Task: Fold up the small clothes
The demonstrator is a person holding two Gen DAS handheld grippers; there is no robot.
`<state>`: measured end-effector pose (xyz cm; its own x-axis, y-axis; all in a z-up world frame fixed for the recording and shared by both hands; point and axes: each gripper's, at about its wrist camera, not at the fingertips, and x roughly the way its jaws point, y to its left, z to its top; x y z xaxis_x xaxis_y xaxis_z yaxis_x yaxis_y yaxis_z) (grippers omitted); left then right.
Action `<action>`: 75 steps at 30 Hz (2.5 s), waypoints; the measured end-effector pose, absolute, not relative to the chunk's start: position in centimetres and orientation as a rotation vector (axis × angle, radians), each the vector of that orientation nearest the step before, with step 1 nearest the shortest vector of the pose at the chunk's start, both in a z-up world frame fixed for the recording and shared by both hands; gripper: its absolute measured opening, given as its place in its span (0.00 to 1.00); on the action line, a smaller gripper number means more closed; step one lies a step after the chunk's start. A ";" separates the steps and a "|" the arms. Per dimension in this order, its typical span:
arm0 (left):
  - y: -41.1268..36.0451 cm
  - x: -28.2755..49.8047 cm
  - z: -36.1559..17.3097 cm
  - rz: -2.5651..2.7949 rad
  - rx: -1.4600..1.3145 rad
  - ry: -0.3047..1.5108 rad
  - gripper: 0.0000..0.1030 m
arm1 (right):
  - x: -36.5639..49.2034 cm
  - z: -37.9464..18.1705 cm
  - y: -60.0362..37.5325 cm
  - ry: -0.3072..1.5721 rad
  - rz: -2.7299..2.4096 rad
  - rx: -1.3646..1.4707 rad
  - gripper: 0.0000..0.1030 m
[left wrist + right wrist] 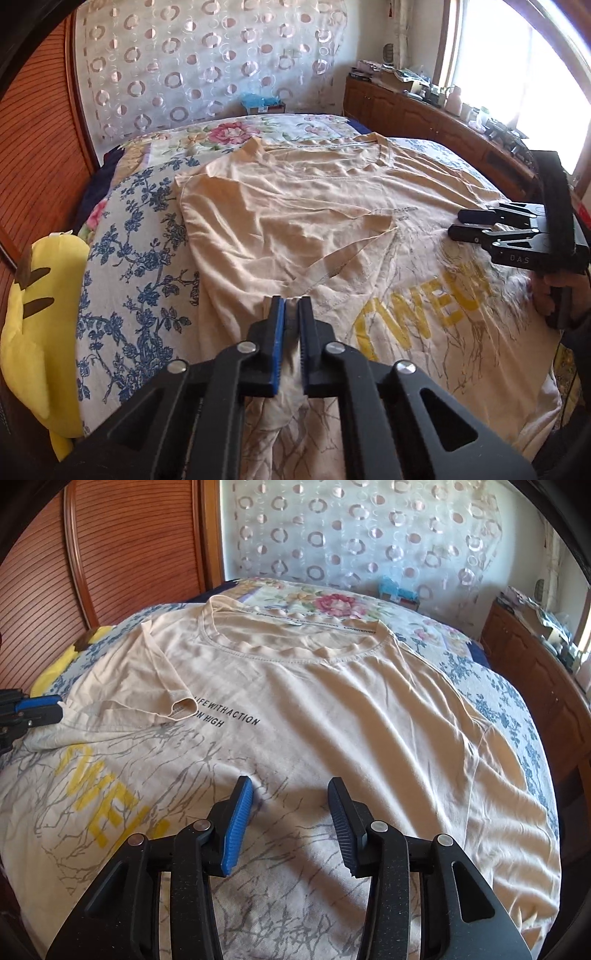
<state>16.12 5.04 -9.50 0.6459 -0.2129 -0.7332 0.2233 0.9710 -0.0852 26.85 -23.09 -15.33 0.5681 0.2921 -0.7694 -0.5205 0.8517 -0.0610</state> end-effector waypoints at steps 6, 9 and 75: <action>3.4 13.7 -7.0 -0.320 0.020 0.775 0.01 | 26.9 -15.3 -23.1 0.843 0.486 -0.288 0.43; 2.2 12.6 -5.9 -0.313 0.049 0.751 0.02 | 26.9 -15.3 -23.2 0.843 0.486 -0.286 0.44; 7.0 13.6 -10.8 -0.055 -0.017 0.799 0.66 | 24.0 -12.6 -51.1 0.873 0.114 0.009 0.46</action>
